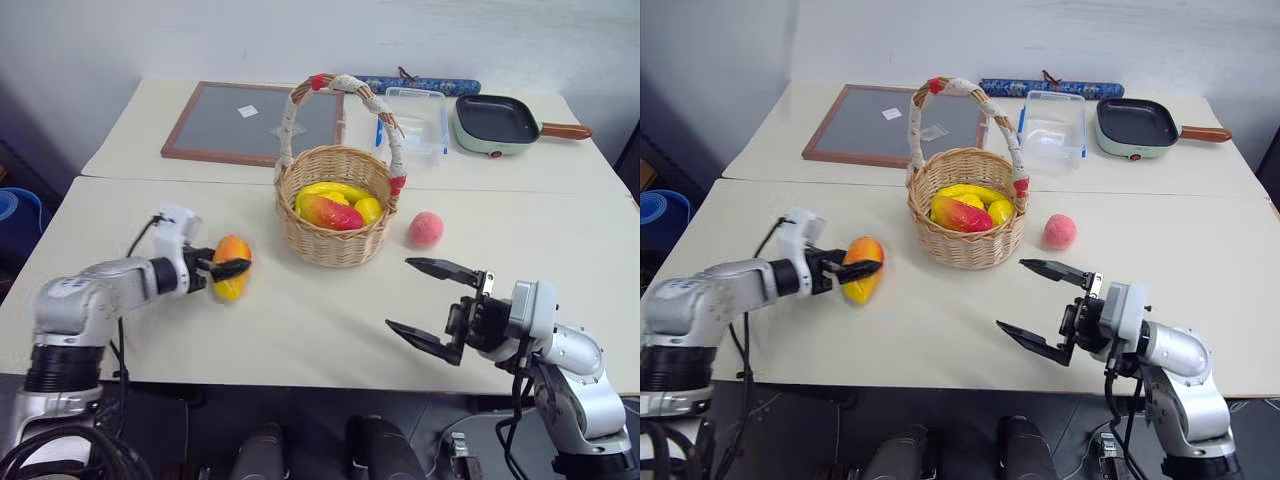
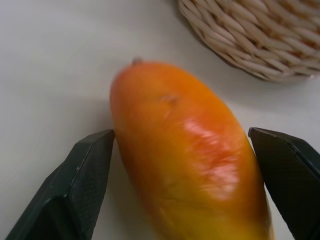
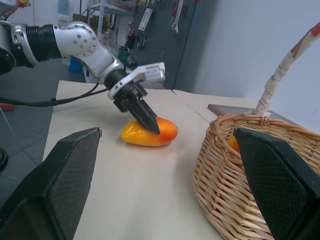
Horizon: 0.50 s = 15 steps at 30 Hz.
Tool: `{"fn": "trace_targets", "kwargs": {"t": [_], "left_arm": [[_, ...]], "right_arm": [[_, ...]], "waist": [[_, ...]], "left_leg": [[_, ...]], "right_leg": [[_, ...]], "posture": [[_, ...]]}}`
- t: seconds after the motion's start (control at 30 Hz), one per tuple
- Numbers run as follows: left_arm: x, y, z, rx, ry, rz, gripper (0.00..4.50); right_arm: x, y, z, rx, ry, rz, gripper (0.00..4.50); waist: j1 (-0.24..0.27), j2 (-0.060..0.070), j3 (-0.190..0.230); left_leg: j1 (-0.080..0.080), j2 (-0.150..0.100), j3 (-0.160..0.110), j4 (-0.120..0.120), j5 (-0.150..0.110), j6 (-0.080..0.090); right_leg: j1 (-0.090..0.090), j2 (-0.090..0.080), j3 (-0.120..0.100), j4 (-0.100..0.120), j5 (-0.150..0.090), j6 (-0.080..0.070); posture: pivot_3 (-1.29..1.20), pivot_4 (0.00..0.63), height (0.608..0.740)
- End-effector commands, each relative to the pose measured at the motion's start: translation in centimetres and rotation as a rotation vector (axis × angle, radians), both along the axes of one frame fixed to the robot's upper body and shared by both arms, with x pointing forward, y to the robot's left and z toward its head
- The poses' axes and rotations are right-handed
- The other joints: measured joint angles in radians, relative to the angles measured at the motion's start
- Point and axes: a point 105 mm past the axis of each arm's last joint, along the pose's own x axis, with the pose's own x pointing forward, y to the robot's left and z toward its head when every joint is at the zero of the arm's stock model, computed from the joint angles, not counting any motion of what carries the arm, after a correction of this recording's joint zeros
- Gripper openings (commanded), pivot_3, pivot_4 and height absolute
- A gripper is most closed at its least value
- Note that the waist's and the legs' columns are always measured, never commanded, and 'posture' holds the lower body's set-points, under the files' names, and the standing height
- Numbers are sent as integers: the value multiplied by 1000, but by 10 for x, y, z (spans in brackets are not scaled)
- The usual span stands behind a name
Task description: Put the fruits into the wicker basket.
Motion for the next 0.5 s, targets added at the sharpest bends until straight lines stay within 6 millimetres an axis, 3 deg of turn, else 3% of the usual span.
{"fn": "trace_targets", "kwargs": {"t": [0.03,0.1,0.2,0.33,0.43,0.5], "left_arm": [[4,7,-8,57,-3,33,4305],[7,7,-7,60,-39,34,3925],[12,8,11,31,-137,24,2942],[6,-13,74,-44,-401,-163,2810],[3,-33,102,-26,-530,-295,2810],[12,-51,119,-23,-589,-320,2810]], "right_arm": [[-2,-1,3,14,-28,-4,4468],[-1,-1,2,13,-26,-8,4500],[0,-2,0,11,-22,-28,4500],[1,-11,-2,7,-18,-88,4500],[2,-16,-1,5,-18,-123,4500],[3,-19,-1,5,-16,-148,4500]], "waist": [[0,0,0],[1,0,0],[2,0,0],[2,0,0],[13,0,0],[21,0,0]], "left_leg": [[1,0,0,0,0,0],[2,0,0,1,0,0],[2,0,0,1,2,0],[0,0,-1,1,1,-1],[-1,0,-1,1,1,-1],[-1,-1,0,1,1,0]], "right_leg": [[0,0,0,-1,0,0],[0,-1,1,-1,0,0],[0,-2,1,-1,0,0],[-1,-2,1,-1,0,0],[-1,-2,0,-1,0,0],[-1,-2,0,-1,0,0]], "posture": [[0,150,740],[0,150,740],[0,150,740],[0,150,740],[0,150,740],[0,150,740]]}}
